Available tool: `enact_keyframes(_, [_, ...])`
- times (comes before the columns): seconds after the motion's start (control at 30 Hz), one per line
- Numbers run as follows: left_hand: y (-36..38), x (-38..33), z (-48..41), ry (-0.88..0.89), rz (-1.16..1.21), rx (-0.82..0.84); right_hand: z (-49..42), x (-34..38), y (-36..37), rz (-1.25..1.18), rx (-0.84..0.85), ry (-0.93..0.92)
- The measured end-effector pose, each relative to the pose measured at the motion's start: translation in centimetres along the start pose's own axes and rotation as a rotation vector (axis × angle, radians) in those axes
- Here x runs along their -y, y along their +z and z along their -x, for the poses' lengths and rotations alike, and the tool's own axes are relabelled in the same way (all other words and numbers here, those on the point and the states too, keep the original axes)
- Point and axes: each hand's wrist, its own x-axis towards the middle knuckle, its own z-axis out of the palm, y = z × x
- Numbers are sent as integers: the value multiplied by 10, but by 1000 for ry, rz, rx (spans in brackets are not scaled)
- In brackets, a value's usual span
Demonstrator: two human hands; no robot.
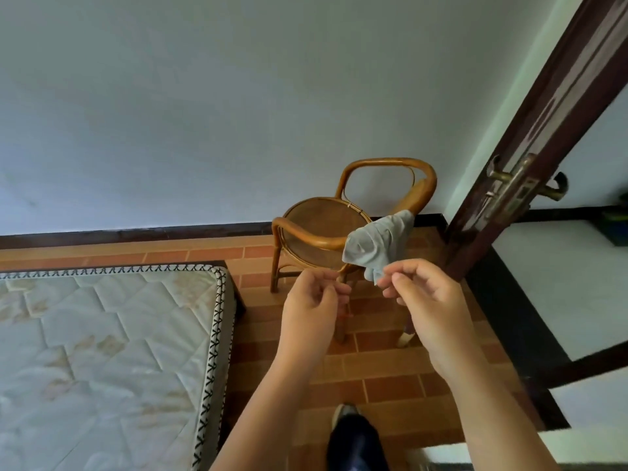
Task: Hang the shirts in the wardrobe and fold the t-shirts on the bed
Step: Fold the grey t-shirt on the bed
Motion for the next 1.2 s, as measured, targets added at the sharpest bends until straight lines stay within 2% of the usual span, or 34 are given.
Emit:
enact_keyframes(0.17, [46,14,-95,-81,-102,-28,-104,-35,-11,-3,15,57])
enact_keyframes(0.3, [84,37,-168,-197,-199,-42,-175,-63,-21,14,61,169])
enact_keyframes(0.57, [118,92,-272,-363,-432,-43,-272,-119,-18,-43,72,362])
enact_keyframes(0.8, [142,135,-298,-529,-474,-37,-301,-163,-11,20,198,514])
enact_keyframes(0.97, [147,147,-301,-546,-420,-52,-306,-177,-12,107,274,529])
enact_keyframes(1.2, [155,156,-304,-596,-399,-45,-307,-184,-7,94,322,569])
